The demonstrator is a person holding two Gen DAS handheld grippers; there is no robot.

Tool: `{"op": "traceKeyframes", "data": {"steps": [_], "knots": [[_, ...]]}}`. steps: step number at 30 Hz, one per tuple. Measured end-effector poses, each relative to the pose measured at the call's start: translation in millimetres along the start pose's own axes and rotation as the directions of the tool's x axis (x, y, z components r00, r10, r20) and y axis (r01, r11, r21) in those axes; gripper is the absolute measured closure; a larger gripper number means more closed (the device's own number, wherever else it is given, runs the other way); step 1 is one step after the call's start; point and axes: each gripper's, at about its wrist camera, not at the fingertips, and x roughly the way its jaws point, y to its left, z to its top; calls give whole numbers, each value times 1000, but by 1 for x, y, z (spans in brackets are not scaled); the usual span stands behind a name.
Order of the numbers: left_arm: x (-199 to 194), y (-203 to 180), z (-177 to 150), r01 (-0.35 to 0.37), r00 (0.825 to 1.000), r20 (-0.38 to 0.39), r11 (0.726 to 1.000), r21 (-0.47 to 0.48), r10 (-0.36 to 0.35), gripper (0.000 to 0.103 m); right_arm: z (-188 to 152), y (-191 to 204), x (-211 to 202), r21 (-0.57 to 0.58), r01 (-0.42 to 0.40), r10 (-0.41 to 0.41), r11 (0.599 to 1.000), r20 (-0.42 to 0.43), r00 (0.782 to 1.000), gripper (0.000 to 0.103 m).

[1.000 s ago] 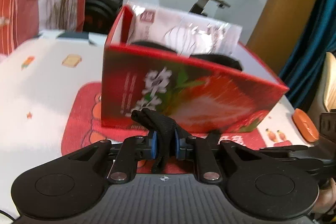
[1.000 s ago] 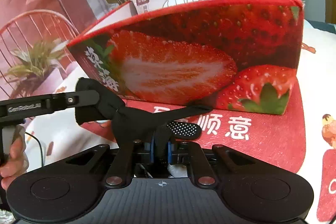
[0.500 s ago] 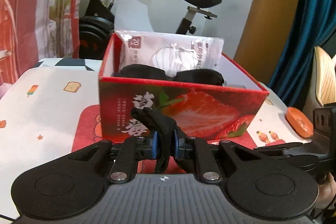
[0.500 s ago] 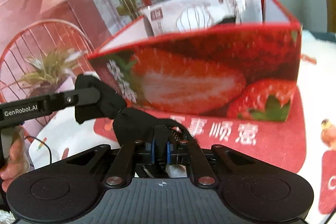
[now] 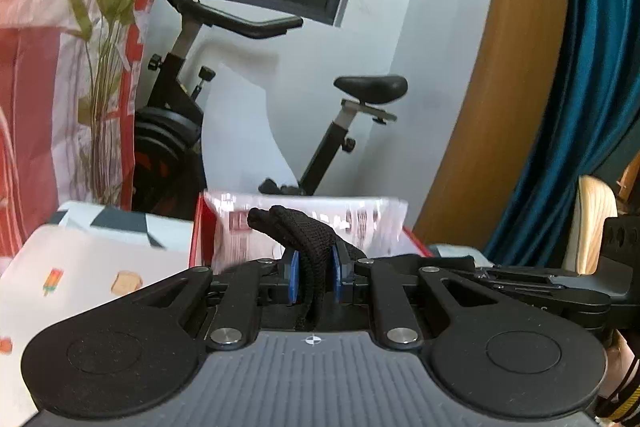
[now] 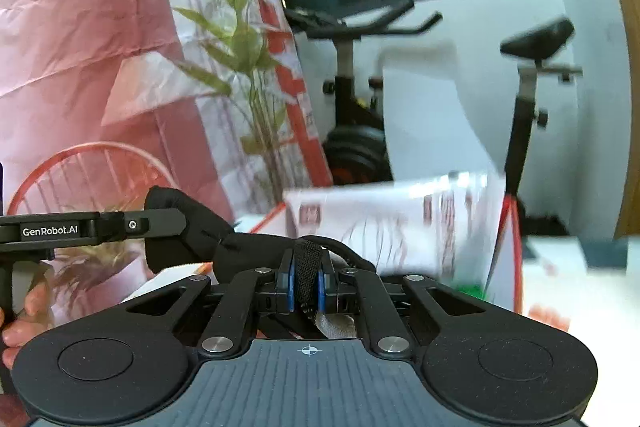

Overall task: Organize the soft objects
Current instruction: 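Tuck the strap into the red box and open both grippers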

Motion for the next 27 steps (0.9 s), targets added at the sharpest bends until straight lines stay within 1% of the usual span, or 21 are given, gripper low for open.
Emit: {"op": "traceKeyframes", "data": {"steps": [3,6,9,12,13,16,18,21,24,27], "knots": [[12,1,18,0,1000,13,1000,-10,0,83,20,-2,18,-80,29,-30,996,-5,1000,94],[31,8,29,-13,1000,-4,1000,-27,13,76,29,-10,40,-104,48,-53,993,-39,998,94],[50,19,31,-22,999,-47,998,-57,19,76,21,-16,58,-89,26,-37,996,-120,992,93],[64,28,25,-40,994,-106,998,-57,34,69,3,-18,70,-97,24,-43,995,-200,979,93],[69,32,20,-44,990,-137,997,-58,36,66,-2,-19,74,-98,27,-48,995,-217,975,93],[77,42,8,-53,978,-204,997,-57,40,64,-13,-28,84,-63,49,-64,997,-260,963,93],[82,49,3,-72,973,-225,996,-52,58,61,-17,-34,89,-34,61,-68,998,-285,956,93],[86,56,3,-95,969,-233,993,-70,76,60,-22,-39,97,13,68,-60,998,-319,946,93],[90,57,10,-101,972,-222,992,-76,82,59,-25,-41,108,42,68,-49,997,-354,934,93],[95,53,13,-110,971,-220,992,-57,95,52,-28,-40,117,76,91,-55,993,-386,921,93]]}}
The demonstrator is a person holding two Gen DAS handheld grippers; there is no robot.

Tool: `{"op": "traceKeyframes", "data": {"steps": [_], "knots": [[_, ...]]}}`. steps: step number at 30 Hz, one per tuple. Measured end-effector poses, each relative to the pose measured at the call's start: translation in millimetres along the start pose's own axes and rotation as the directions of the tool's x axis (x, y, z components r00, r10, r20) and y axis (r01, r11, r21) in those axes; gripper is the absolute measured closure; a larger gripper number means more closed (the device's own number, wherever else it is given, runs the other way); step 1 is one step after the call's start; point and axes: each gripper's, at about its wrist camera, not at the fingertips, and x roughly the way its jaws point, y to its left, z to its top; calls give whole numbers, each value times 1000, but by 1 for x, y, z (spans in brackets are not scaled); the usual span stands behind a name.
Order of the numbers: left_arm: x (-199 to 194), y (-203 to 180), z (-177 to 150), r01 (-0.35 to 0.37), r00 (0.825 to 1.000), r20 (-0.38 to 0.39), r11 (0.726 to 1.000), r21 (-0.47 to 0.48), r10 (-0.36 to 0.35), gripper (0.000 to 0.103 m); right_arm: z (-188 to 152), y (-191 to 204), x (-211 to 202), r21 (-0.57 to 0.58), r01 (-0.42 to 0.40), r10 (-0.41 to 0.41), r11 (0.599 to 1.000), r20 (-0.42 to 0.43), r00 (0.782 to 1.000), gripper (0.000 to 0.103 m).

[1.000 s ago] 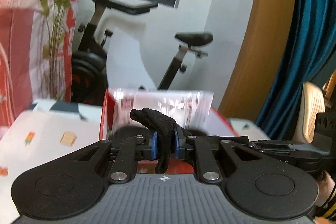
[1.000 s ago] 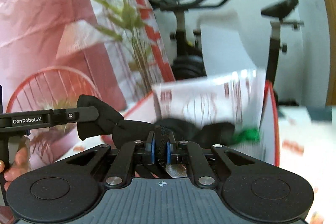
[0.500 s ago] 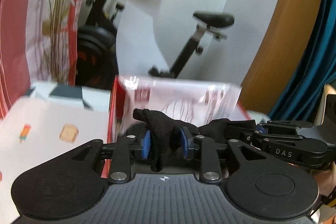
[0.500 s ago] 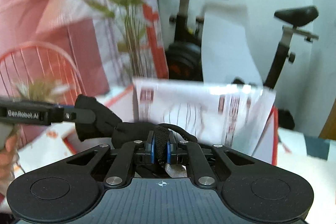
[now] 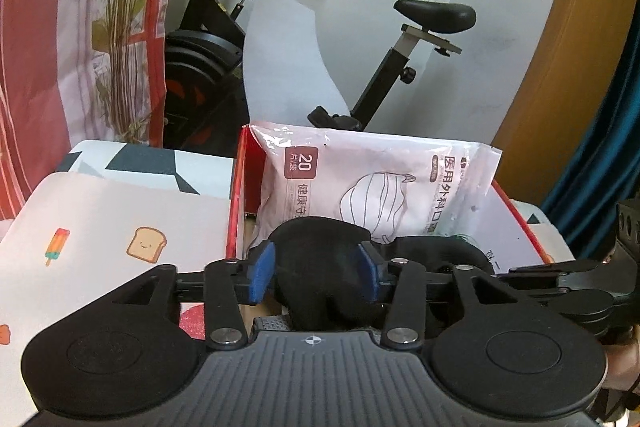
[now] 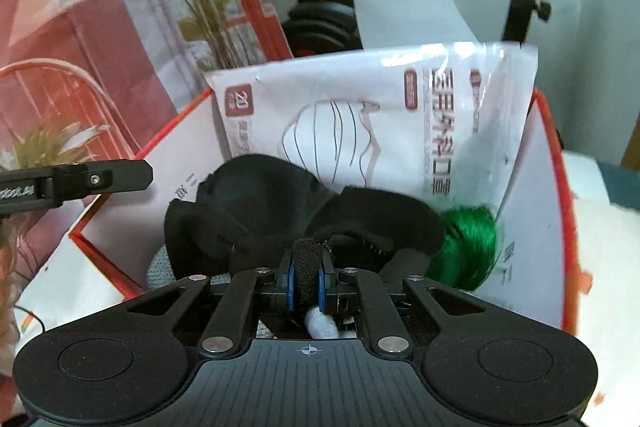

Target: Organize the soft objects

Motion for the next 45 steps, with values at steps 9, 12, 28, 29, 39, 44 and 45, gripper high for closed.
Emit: {"op": "traceKeyframes", "data": {"steps": [9,12,28,29,39,44,45], "knots": [[-3,-10,4,-39,999,17,999,32,39,14,-1,-2,-14,67,82,-85,994,33,996,76],[-14,-14,7,-63,997,46,997,44,61,5,1,-2,-31,77,104,-109,992,68,992,49],[-112,-51,17,-214,966,167,972,99,196,0,-23,51,-188,70,208,-218,976,408,887,0],[-120,-56,16,-240,959,180,964,110,218,0,-25,56,-198,79,222,-234,972,423,876,0],[-210,-99,-4,-309,910,325,943,121,257,0,-64,95,-276,88,227,-242,970,472,848,0],[-251,-112,-18,-276,906,359,956,102,224,0,-88,107,-311,99,230,-248,968,501,829,0],[-256,-114,-21,-273,905,366,957,102,219,0,-94,110,-318,100,237,-254,966,504,825,0]]}}
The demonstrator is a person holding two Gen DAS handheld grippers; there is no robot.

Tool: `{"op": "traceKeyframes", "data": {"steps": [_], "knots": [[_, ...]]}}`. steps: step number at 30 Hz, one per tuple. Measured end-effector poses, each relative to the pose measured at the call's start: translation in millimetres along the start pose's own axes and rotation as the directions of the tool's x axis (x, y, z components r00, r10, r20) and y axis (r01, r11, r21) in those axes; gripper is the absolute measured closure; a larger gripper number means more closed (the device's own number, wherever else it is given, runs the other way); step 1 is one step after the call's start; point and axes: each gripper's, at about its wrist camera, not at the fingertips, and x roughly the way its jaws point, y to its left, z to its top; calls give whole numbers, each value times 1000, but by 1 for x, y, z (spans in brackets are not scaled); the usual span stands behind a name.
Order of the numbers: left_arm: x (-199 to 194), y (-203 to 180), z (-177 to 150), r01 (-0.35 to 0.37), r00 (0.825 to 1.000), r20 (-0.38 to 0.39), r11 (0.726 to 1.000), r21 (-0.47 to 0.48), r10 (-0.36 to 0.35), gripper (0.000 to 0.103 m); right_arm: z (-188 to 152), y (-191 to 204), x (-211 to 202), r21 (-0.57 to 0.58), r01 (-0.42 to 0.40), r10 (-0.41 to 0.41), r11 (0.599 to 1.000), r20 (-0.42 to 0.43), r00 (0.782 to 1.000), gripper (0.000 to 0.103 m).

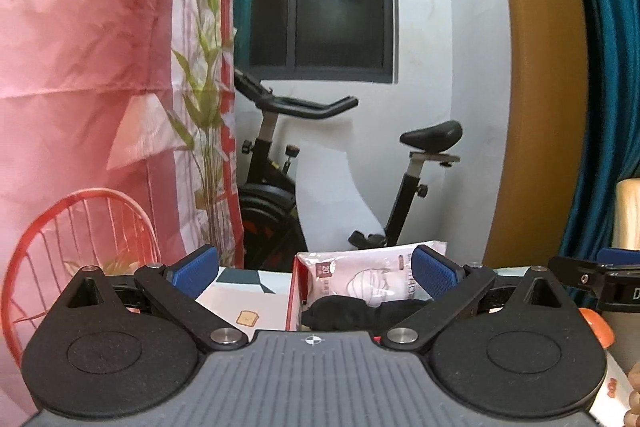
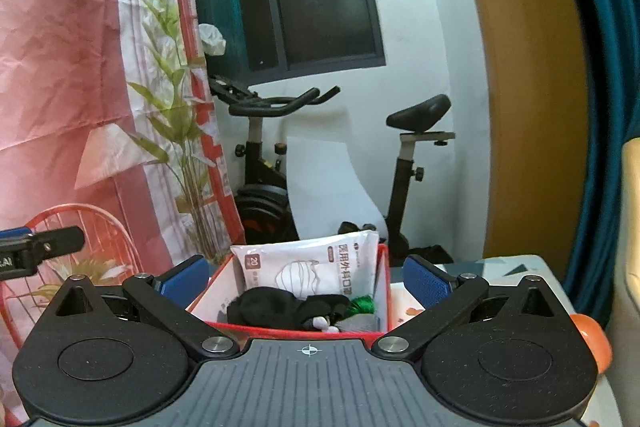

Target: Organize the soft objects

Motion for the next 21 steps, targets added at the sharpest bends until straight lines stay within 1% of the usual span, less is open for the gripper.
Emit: {"op": "traceKeyframes", "data": {"steps": [5,8,11,16,21], "knots": [[-38,-5,-2,16,999,39,1000,4,-16,0,3,1,-35,-22,22,-22,1000,20,1000,0],[-58,-9,-4,32,998,47,999,5,-32,0,7,1,-50,-27,31,-30,999,31,999,0],[-66,-10,-5,41,998,49,999,4,-41,0,10,0,-57,-24,43,-42,999,33,999,0],[-67,-11,-4,21,999,45,1000,15,-22,0,11,1,-59,-33,45,-44,998,27,999,0],[-71,-9,-5,18,999,50,1000,7,-19,0,11,2,-58,-39,49,-48,998,18,999,0]]}}
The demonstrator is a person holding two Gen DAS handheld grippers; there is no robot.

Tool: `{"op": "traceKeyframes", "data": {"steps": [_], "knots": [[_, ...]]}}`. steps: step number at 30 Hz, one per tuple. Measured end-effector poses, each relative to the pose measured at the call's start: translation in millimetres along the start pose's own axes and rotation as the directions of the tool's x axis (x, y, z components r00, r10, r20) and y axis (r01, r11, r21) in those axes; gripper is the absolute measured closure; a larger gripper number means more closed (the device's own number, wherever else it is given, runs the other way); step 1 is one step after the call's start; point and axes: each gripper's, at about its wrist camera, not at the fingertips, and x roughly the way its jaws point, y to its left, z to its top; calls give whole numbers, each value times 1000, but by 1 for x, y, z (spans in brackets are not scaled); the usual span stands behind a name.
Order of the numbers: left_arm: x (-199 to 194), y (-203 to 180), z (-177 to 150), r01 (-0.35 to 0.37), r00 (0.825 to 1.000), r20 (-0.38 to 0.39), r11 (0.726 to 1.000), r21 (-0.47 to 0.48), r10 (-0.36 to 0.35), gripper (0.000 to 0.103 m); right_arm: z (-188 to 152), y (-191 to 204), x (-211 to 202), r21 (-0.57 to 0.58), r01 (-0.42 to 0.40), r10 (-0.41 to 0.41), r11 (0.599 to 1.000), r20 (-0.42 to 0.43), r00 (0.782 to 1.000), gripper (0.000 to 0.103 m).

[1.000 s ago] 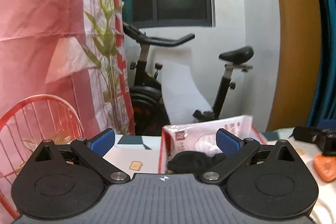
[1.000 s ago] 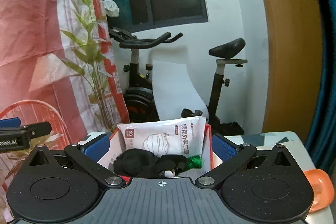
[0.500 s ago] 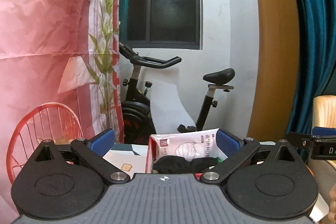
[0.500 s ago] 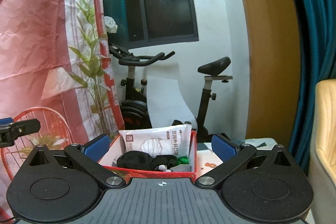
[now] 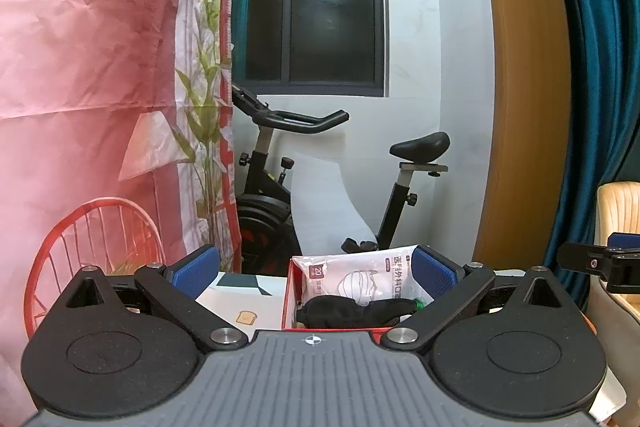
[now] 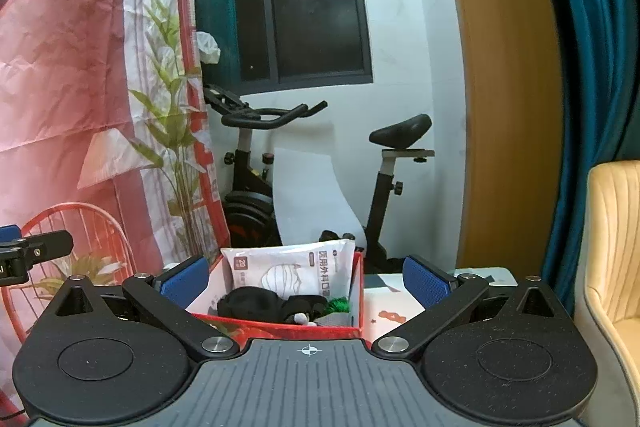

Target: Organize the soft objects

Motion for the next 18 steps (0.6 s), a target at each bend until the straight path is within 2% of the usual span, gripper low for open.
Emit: {"op": "traceKeyframes", "data": {"steps": [18], "knots": [[4,2,-1,-15,1000,-20,1000,-10,15,0,-1,3,7,-10,17,-17,1000,-26,1000,0]]}}
